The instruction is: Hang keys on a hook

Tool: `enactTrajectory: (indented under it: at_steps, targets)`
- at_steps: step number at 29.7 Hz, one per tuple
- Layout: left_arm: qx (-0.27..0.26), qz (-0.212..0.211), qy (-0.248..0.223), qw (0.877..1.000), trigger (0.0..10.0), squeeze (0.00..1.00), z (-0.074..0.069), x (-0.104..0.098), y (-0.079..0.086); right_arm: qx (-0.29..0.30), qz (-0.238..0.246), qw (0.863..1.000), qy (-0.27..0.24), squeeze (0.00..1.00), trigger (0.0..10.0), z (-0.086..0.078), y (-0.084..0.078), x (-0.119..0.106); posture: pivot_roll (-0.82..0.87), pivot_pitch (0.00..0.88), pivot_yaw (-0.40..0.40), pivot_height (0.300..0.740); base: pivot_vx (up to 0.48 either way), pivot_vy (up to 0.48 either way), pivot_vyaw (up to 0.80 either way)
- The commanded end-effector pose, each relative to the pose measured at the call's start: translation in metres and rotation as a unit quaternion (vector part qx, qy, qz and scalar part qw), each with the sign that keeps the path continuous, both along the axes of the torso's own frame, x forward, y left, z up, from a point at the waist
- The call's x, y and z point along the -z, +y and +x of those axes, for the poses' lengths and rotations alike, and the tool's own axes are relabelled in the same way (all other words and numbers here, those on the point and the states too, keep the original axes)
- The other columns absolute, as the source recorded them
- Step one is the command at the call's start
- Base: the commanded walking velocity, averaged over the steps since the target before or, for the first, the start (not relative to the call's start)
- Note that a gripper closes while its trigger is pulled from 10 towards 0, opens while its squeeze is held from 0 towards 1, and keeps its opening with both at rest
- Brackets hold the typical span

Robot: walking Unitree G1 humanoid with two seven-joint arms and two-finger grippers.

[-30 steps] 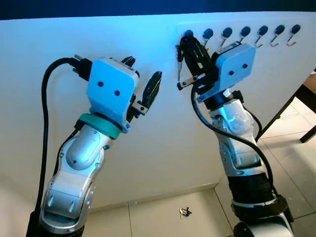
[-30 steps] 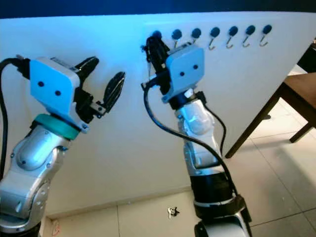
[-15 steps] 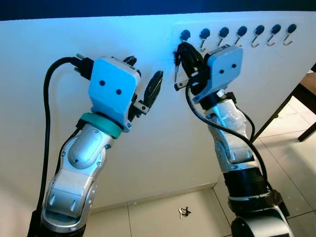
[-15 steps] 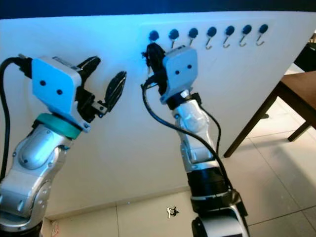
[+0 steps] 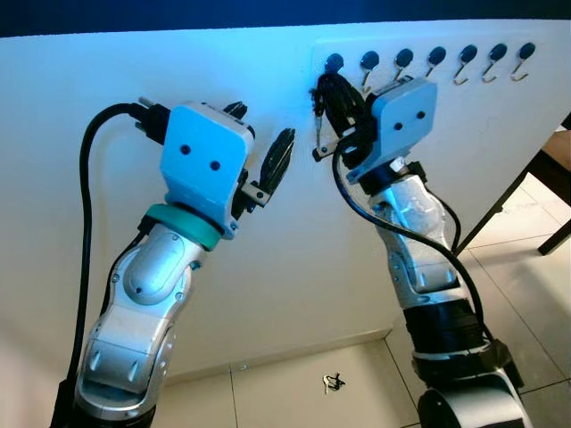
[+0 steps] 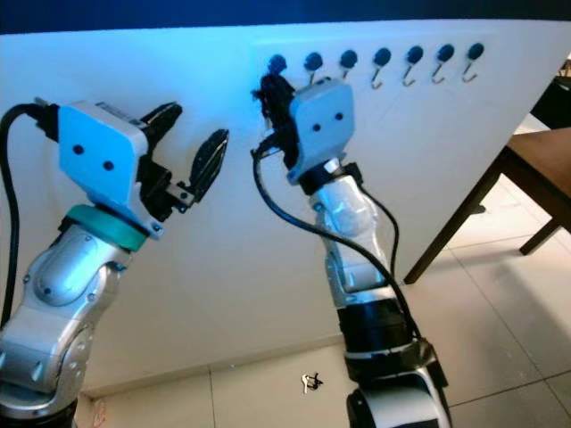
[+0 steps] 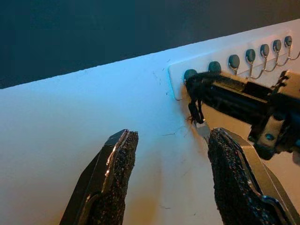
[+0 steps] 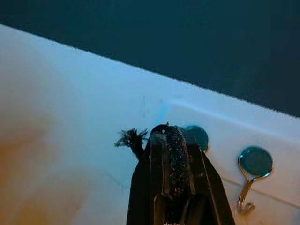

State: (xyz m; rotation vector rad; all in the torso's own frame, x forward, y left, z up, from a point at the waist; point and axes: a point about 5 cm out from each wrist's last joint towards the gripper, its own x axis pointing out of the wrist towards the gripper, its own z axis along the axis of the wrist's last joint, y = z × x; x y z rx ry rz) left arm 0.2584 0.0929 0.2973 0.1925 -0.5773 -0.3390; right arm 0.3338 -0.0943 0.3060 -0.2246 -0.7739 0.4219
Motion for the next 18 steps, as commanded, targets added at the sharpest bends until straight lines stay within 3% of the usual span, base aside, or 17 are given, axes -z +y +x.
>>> enactTrajectory:
  at_steps: [1, 18]
  targets:
    - [-0.003, 0.003, 0.001, 1.000, 10.0, 0.00, -0.001, 0.000, -0.001, 0.001, -0.004, 1.000, 0.000, 0.00, 10.0, -0.002, 0.000, 0.003, -0.08, 0.034, 0.060, 0.740, 0.000, 0.000, 0.00]
    - [0.000, 0.005, 0.003, 1.000, 10.0, 0.00, 0.000, 0.001, -0.001, 0.029, -0.003, 0.999, -0.014, 0.00, 10.0, -0.012, -0.011, 0.005, -0.09, 0.031, 0.067, 0.740, 0.000, 0.000, 0.00]
